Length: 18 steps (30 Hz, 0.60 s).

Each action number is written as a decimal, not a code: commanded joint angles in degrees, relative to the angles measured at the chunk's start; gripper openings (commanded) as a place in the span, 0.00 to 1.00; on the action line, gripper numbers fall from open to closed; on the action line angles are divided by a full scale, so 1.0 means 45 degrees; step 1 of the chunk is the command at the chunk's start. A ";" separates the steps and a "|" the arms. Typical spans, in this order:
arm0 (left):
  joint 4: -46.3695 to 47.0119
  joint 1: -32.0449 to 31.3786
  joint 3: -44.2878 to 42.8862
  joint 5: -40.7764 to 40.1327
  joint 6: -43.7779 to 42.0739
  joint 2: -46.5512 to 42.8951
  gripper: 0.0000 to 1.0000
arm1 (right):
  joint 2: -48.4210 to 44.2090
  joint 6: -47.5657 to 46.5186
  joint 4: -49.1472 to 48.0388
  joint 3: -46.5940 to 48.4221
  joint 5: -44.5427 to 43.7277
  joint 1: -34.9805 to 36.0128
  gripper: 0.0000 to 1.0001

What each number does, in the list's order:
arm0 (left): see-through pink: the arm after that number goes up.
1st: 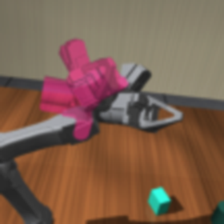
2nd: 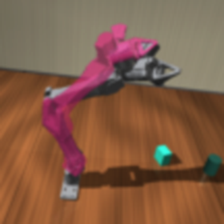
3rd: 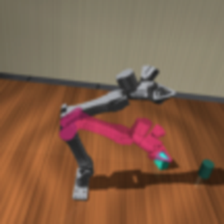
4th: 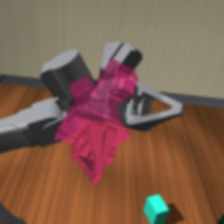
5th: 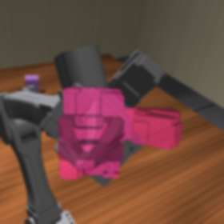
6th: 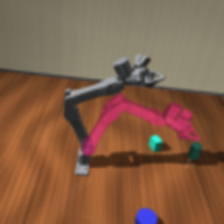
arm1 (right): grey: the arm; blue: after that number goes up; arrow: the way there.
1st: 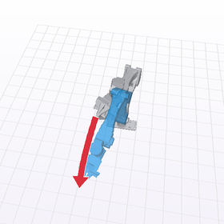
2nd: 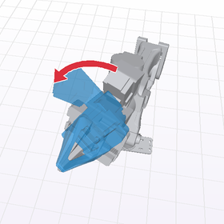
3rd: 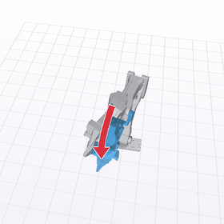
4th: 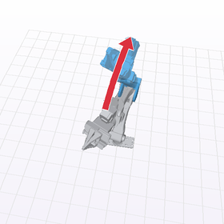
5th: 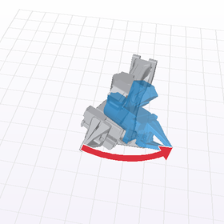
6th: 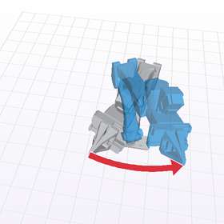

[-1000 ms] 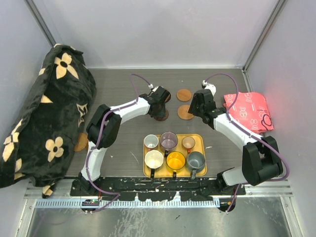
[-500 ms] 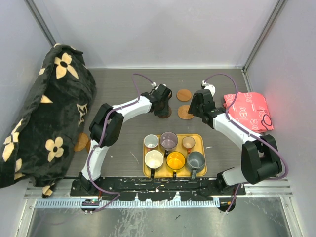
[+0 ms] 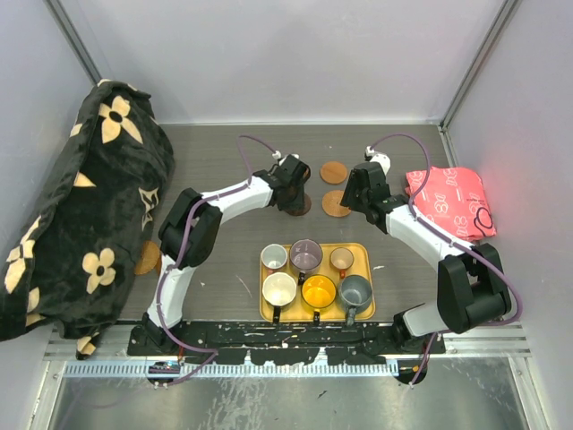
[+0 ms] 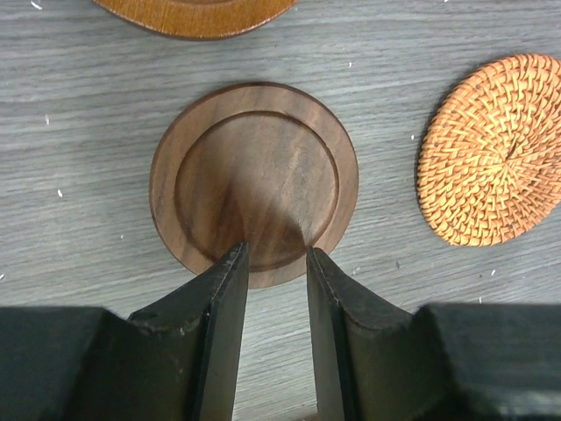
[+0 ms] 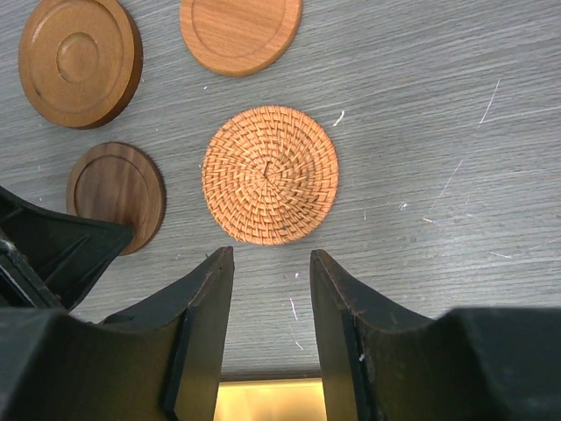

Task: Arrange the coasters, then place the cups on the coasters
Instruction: Move the coaster to the center of the board.

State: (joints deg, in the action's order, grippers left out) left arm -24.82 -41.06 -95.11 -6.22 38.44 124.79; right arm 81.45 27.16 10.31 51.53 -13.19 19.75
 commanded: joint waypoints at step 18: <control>-0.1989 0.0013 0.0135 -0.1170 -0.0005 -0.0187 0.35 | -0.0193 0.0086 -0.0549 0.0121 0.0032 -0.0038 0.46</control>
State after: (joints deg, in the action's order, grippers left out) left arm -27.29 -41.15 -94.32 -8.32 38.59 123.76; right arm 81.43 27.16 10.31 51.53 -13.15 19.75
